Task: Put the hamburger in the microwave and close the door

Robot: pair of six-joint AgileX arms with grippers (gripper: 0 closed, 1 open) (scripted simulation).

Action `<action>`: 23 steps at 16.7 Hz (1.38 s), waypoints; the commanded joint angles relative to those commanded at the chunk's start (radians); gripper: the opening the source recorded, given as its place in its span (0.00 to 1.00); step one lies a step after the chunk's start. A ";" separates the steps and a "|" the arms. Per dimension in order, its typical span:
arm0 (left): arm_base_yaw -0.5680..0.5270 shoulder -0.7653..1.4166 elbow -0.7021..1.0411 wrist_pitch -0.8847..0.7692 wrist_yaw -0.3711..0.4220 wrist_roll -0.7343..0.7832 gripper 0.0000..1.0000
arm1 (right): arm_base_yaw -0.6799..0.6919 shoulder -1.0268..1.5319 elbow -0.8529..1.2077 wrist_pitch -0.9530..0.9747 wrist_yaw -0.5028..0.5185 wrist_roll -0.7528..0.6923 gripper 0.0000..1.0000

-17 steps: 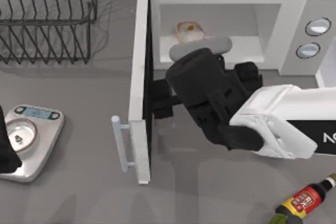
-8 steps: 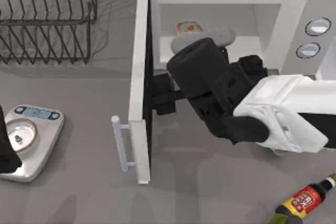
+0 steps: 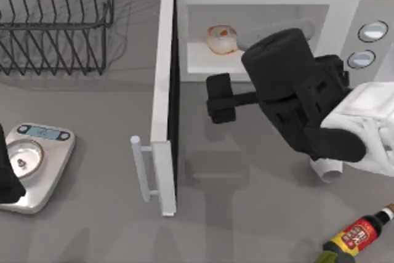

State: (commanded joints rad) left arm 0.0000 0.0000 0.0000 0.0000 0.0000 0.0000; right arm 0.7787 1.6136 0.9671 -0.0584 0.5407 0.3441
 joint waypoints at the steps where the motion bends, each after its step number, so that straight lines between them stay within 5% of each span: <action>1: 0.000 0.000 0.000 0.000 0.000 0.000 1.00 | -0.028 -0.060 -0.036 0.002 -0.021 -0.012 1.00; 15: 0.000 0.000 0.000 0.000 0.000 0.000 1.00 | -0.621 -1.378 -0.780 0.048 -0.434 -0.273 1.00; 23: 0.000 0.000 0.000 0.000 0.000 0.000 1.00 | -0.779 -1.614 -0.967 0.058 -0.541 -0.344 1.00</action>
State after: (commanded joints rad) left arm 0.0000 0.0000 0.0000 0.0000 0.0000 0.0000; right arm 0.0000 0.0000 0.0000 0.0000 0.0000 0.0000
